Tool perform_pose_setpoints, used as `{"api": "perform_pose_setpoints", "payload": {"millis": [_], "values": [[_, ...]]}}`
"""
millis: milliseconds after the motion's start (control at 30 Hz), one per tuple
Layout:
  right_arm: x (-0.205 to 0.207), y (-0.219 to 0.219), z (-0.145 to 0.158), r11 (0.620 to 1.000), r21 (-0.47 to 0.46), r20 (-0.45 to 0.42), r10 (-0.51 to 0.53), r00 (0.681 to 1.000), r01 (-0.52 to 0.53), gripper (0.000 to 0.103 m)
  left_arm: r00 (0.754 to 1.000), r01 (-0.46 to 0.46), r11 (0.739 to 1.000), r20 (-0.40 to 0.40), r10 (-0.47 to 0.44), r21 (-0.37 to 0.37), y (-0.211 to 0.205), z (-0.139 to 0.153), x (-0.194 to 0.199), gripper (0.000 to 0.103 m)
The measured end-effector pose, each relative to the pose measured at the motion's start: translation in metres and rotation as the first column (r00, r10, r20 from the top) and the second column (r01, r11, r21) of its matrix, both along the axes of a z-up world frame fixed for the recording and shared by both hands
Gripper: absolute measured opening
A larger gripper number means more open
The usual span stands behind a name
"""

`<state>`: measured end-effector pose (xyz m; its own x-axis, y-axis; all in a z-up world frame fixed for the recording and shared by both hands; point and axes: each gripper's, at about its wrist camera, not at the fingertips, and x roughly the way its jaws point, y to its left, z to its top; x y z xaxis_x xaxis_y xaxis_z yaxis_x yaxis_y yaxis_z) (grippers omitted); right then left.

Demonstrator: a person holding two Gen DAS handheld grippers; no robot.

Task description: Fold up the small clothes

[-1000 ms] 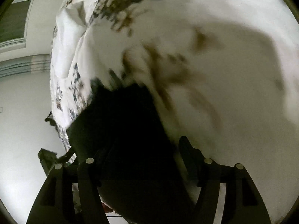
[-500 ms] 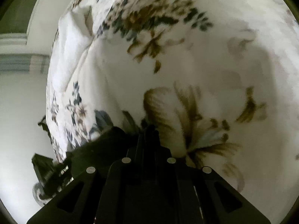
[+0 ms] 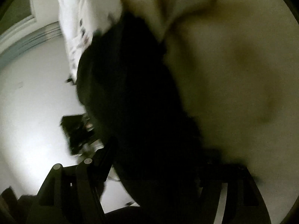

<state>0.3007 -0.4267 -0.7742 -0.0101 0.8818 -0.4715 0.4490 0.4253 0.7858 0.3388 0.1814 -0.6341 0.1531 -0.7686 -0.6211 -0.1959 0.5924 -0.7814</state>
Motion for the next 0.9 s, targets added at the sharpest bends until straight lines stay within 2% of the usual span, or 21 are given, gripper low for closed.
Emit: {"api": "perform_pose_setpoints", "payload": {"millis": [100,200,233,300,333,367,433,533,700,900], "values": [[0.008,0.033,-0.006,0.997,0.077,0.048,0.025,0.999,-0.029,0.071,1.0,0.024,1.0,0.005,-0.024,-0.019,-0.012,-0.004,0.008,0.077],[0.018,0.049,-0.011,0.993,0.116,0.055,-0.008,0.998,0.001,0.071,0.998,0.061,0.998,0.028,-0.061,-0.013,-0.023,-0.003,0.014,0.077],[0.019,0.05,-0.011,0.993,0.116,0.057,-0.016,0.998,0.009,0.068,0.997,0.066,0.998,0.036,-0.065,-0.01,-0.023,-0.002,0.014,0.077],[0.017,0.05,-0.011,0.996,0.083,0.054,-0.024,0.998,0.019,0.052,0.997,0.054,0.999,0.061,-0.053,-0.008,-0.023,0.003,0.013,0.077],[0.015,0.048,-0.011,0.998,0.063,0.05,-0.025,0.998,0.022,0.037,0.996,0.051,0.999,0.076,-0.05,-0.002,-0.022,0.006,0.011,0.056],[0.012,0.046,-0.011,0.998,0.054,0.046,-0.039,0.998,0.036,0.028,0.995,0.053,0.998,0.078,-0.054,0.023,-0.021,0.008,0.01,0.023],[0.008,0.044,-0.004,0.998,0.033,0.049,-0.063,0.997,0.062,0.025,0.995,0.052,0.998,0.087,-0.054,0.028,-0.02,0.017,0.008,0.022],[0.01,0.052,0.018,0.998,-0.043,0.076,-0.046,0.996,0.05,0.024,0.993,0.053,0.996,0.102,-0.06,0.065,-0.023,0.035,0.006,0.021],[0.027,0.06,0.059,0.997,-0.039,0.127,-0.058,0.99,0.063,0.023,0.991,0.034,0.997,0.127,-0.043,0.068,-0.016,0.067,0.018,0.02],[0.093,0.072,0.123,0.996,-0.064,0.219,-0.046,0.975,0.061,0.023,0.98,0.008,0.996,0.2,-0.026,0.091,-0.007,0.119,0.081,0.021]]}}
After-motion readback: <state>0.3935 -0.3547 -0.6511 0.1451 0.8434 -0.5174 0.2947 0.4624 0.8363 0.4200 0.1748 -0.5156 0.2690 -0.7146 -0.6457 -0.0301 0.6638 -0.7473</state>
